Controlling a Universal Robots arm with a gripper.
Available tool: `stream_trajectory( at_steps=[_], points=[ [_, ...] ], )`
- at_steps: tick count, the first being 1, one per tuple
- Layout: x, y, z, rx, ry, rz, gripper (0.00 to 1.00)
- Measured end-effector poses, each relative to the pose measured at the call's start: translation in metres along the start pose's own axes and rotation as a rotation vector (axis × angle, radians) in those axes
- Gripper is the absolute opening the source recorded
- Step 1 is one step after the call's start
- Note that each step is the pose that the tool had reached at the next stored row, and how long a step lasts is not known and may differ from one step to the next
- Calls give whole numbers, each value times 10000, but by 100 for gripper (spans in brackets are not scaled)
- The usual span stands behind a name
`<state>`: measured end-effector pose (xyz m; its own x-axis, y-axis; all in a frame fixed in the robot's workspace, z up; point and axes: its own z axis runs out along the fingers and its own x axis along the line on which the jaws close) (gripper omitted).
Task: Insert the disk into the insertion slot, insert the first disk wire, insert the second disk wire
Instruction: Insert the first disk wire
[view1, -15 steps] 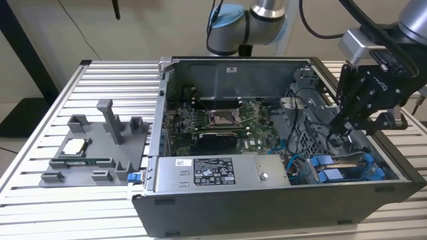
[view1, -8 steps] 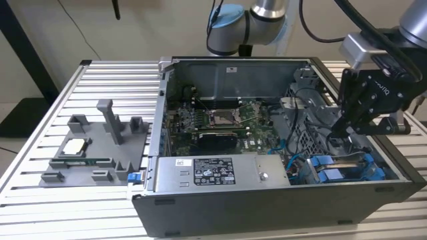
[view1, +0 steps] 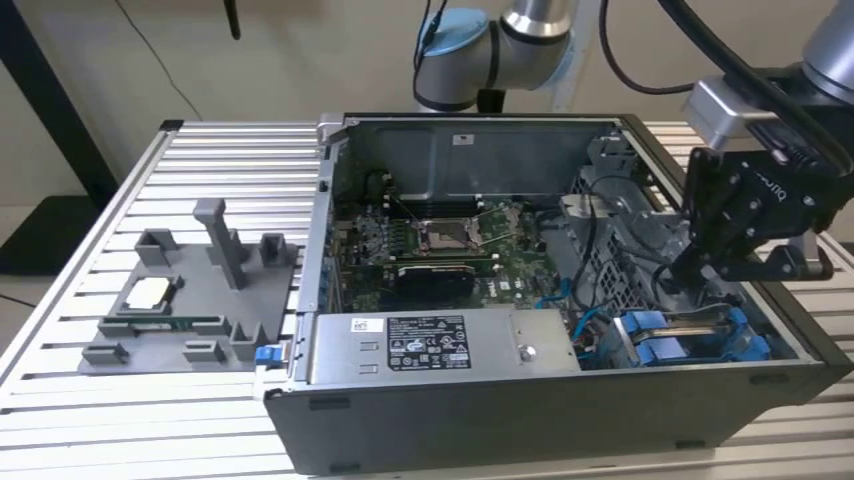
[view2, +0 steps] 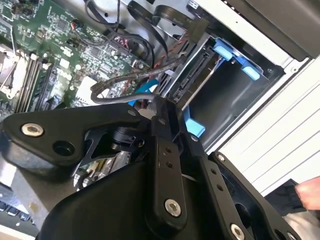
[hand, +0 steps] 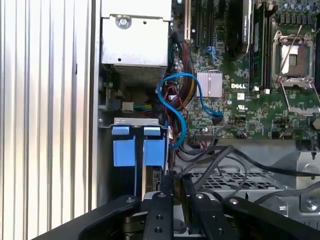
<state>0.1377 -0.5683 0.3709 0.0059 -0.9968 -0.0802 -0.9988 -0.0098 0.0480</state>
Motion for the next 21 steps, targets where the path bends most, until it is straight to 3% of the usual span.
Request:
stream_trajectory(
  at_steps=[7, 14, 18, 21],
  points=[
    [56, -1, 20, 160, 209, -4, 19],
    [79, -1, 44, 421, 403, -14, 19],
    [80, -3, 68, 726, 424, -32, 19],
    [81, -4, 73, 764, 425, -36, 19]
  ],
)
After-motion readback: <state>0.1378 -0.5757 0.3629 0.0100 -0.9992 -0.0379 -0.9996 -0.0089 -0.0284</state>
